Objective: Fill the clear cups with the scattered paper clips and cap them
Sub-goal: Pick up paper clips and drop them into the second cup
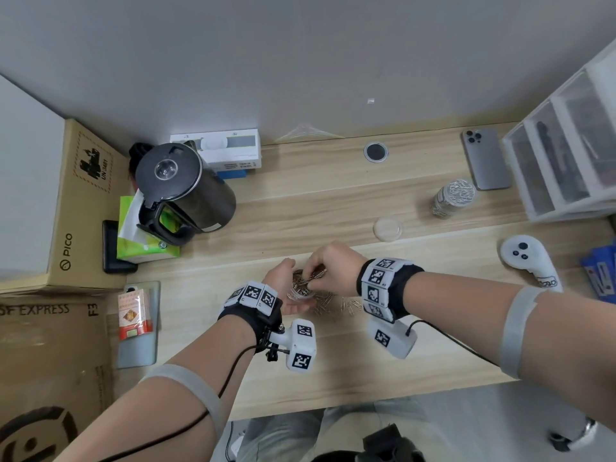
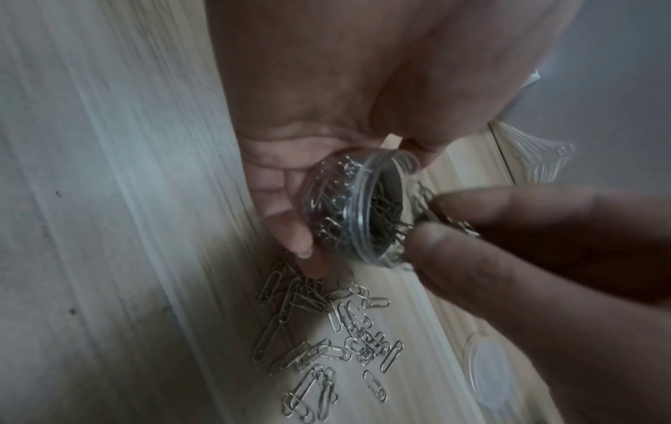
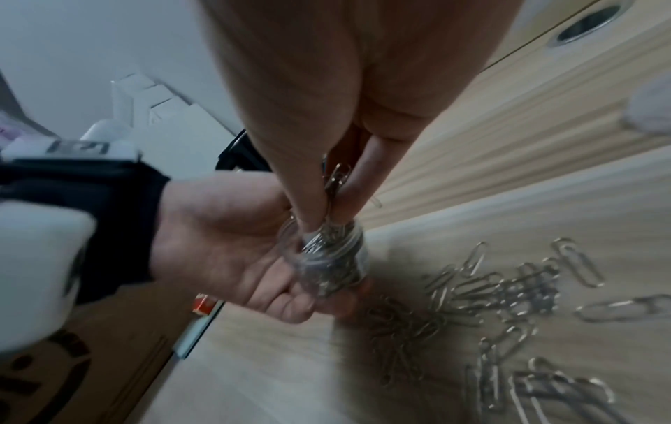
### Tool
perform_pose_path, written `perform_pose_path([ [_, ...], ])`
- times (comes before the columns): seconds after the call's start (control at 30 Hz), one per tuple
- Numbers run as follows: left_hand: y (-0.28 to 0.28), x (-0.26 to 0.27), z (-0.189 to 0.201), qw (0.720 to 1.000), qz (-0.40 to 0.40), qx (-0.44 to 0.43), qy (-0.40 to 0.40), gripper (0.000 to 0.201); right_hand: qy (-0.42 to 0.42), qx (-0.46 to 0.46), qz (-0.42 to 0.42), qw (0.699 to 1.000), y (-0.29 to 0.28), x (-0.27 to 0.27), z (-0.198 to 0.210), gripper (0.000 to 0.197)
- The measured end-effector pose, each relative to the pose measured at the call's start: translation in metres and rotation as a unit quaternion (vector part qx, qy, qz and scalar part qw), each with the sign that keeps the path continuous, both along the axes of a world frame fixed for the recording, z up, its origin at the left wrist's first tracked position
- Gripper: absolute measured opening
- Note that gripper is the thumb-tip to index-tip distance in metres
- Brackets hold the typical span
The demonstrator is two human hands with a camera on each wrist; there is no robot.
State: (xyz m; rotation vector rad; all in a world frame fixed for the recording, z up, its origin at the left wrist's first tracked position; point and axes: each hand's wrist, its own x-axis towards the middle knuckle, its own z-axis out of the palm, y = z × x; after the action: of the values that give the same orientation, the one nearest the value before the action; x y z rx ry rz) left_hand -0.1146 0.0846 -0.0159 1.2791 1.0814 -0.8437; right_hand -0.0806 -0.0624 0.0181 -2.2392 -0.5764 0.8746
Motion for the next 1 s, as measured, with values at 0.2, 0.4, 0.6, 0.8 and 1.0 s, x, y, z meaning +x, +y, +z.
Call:
perform_pose_path([
  [0.2, 0.002, -0.001, 0.000, 1.000, -0.002, -0.014, -0.021, 0.035, 0.025, 0.022, -0.004, 0.999, 0.015, -0.013, -0.003, 0.021],
  [0.4, 0.009, 0.000, 0.001, 0.999, -0.036, -0.013, -0.025, 0.044, 0.032, 0.040, -0.013, 0.999, 0.007, -0.008, 0.004, 0.028],
  [0.6, 0.008, 0.002, 0.005, 0.998, -0.031, -0.041, -0.036, 0.032, -0.033, 0.046, 0.032, 0.998, 0.010, -0.005, 0.013, 0.035],
  [0.8, 0.008, 0.005, 0.010, 0.997, -0.046, -0.024, -0.062, 0.032, -0.108, 0.071, -0.035, 0.991, -0.001, 0.006, 0.014, 0.027],
  [1.0, 0.024, -0.003, 0.007, 0.998, -0.020, -0.008, -0.052, 0.031, -0.068, -0.003, -0.128, 0.989, -0.047, 0.018, -0.015, 0.022],
])
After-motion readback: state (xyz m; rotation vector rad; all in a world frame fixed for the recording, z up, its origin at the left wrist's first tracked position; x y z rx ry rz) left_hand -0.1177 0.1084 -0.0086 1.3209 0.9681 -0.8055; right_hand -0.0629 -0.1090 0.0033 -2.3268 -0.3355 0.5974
